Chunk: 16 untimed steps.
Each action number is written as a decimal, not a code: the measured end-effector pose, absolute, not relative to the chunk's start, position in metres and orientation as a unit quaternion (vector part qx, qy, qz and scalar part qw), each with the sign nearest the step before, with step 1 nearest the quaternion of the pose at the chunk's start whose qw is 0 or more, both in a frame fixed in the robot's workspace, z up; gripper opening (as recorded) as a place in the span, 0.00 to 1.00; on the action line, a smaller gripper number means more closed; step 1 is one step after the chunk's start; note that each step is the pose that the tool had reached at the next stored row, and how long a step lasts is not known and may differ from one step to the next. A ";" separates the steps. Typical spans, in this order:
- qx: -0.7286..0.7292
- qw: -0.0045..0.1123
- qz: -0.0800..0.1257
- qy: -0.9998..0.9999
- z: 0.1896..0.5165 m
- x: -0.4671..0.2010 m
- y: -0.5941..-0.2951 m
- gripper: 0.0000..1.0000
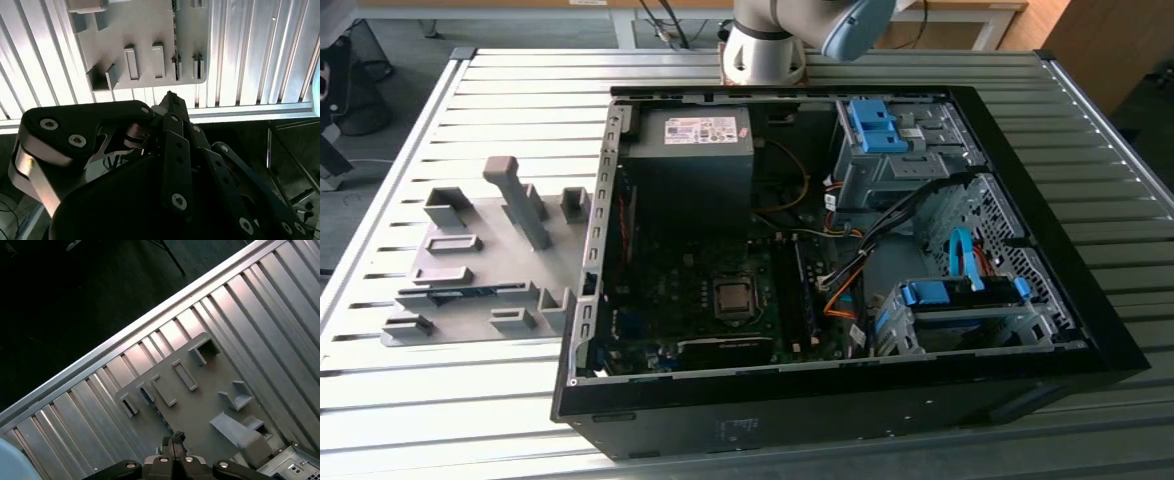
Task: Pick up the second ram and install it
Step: 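Pick up the second ram and move it above second insertion slot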
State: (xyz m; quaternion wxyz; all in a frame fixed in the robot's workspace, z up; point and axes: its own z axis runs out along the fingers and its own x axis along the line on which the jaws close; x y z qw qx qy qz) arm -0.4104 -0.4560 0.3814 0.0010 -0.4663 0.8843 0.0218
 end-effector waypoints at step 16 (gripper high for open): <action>-0.589 -0.002 0.022 0.808 0.380 -0.410 -0.456 0.10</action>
